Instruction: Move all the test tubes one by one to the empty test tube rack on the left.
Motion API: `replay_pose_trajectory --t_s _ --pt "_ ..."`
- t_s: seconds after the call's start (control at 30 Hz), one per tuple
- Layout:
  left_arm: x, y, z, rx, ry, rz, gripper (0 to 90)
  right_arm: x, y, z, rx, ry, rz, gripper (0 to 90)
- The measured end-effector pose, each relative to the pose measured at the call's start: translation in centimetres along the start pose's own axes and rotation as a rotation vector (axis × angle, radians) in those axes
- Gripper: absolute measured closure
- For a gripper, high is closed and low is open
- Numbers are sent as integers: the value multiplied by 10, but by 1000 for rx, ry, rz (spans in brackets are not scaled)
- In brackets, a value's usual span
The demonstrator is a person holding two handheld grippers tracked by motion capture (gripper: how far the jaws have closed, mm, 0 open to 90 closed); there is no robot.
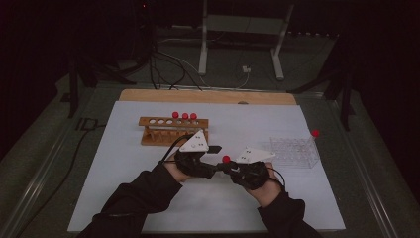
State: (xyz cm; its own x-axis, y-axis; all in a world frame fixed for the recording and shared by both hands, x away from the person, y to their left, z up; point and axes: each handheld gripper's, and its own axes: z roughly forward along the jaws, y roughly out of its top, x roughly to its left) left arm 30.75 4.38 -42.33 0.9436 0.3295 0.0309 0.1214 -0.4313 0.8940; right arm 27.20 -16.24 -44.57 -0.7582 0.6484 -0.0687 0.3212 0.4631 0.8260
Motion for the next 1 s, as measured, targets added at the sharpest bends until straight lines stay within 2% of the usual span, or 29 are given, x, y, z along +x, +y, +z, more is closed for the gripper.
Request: replay_pose_trajectory --t_s 0.17,0.27,0.33,0.4,0.53,0.57,0.67,0.8,0.87,0.9,0.93,0.97,1.0 --pt "-1 1 5 7 10 16 554 1 1 0 -2 1 -3 753" --pt "-2 3 7 7 -5 27 641 0 1 -1 -2 -3 1 753" --pt "-3 3 7 8 -1 35 706 -1 0 -1 -3 -1 4 753" --pt "-5 4 7 4 6 48 714 -2 0 -1 -9 -1 13 752" --pt "-3 5 5 2 -2 43 719 -2 0 -2 -26 2 17 732" --pt "-2 5 3 5 15 51 719 -2 0 -3 -33 7 19 693" --pt "-1 5 -1 0 22 54 719 -2 0 -6 -51 0 27 621" --pt "5 3 -11 -6 48 42 719 -7 -1 -10 -73 -4 40 528" --pt "9 2 -18 -6 66 37 719 -9 -2 -12 -89 -6 49 480" --pt "14 1 -25 -11 92 35 719 -10 -2 -13 -95 -5 50 442" --pt "14 1 -25 -11 92 35 719 -10 -2 -14 -99 -10 50 412" --pt "19 0 -33 -11 119 33 719 -10 -1 -14 -103 -12 52 383" --pt "19 0 -33 -11 119 33 719 -10 -1 -15 -107 -16 50 347"
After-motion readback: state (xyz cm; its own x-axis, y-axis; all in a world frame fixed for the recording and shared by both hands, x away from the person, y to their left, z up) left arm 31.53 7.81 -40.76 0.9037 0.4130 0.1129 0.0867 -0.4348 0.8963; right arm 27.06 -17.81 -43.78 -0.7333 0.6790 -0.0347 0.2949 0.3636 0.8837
